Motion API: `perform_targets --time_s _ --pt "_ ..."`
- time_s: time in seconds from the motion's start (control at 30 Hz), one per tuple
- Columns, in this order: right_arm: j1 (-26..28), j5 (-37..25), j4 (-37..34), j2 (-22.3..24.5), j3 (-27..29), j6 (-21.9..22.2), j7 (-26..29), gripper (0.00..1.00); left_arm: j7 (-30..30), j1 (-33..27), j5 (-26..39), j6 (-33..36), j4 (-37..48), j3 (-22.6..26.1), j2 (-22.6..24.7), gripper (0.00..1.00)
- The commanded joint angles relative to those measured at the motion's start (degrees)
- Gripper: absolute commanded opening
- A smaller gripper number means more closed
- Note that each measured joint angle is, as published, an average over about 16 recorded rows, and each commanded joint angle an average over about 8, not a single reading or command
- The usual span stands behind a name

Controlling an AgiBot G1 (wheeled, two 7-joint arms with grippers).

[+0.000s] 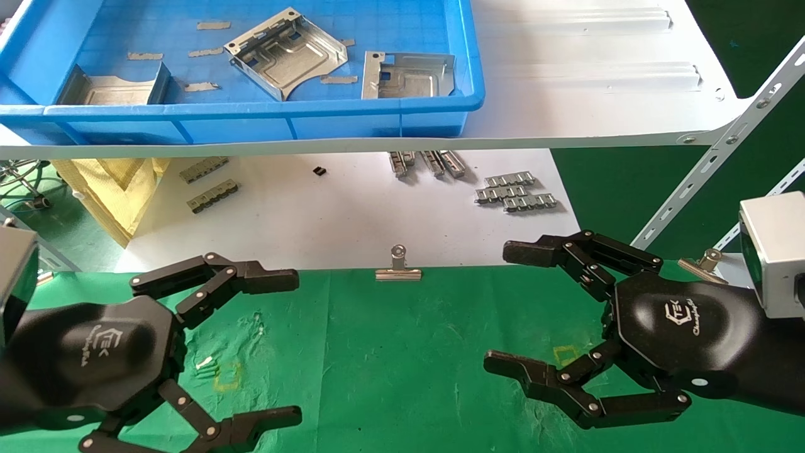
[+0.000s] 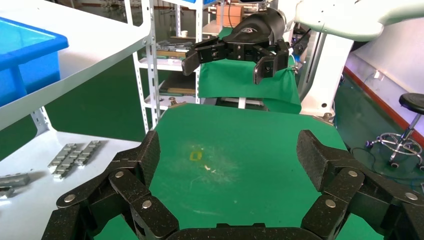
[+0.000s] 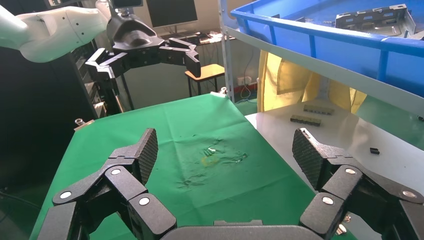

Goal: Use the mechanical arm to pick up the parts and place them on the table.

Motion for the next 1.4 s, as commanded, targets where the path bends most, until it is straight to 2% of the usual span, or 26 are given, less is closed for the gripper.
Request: perform_targets --time_s 0.03,0.67,0.7,0.93,0.97,1.4 --pt "0.00 0.00 0.00 0.00 0.00 0.00 0.00 1.00 0.00 0.00 0.00 0.00 0.00 0.00 0.00 1.00" --pt "0.00 0.00 0.00 0.00 0.00 0.00 0.00 1.00 0.00 0.00 0.00 0.00 0.00 0.00 0.00 1.00" --pt "0.00 0.00 0.00 0.00 0.00 0.00 0.00 0.94 0.00 0.00 0.00 0.00 0.00 0.00 0.00 1.00" --pt "0.00 0.00 0.00 0.00 0.00 0.00 0.00 0.06 0.00 0.00 0.00 0.00 0.00 0.00 0.00 1.00" --pt "0.00 0.00 0.00 0.00 0.00 0.00 0.00 0.00 0.00 0.00 0.00 0.00 0.00 0.00 0.00 1.00" --pt "0.00 0.00 0.00 0.00 0.00 0.00 0.00 0.00 0.00 0.00 0.00 0.00 0.00 0.00 0.00 1.00"
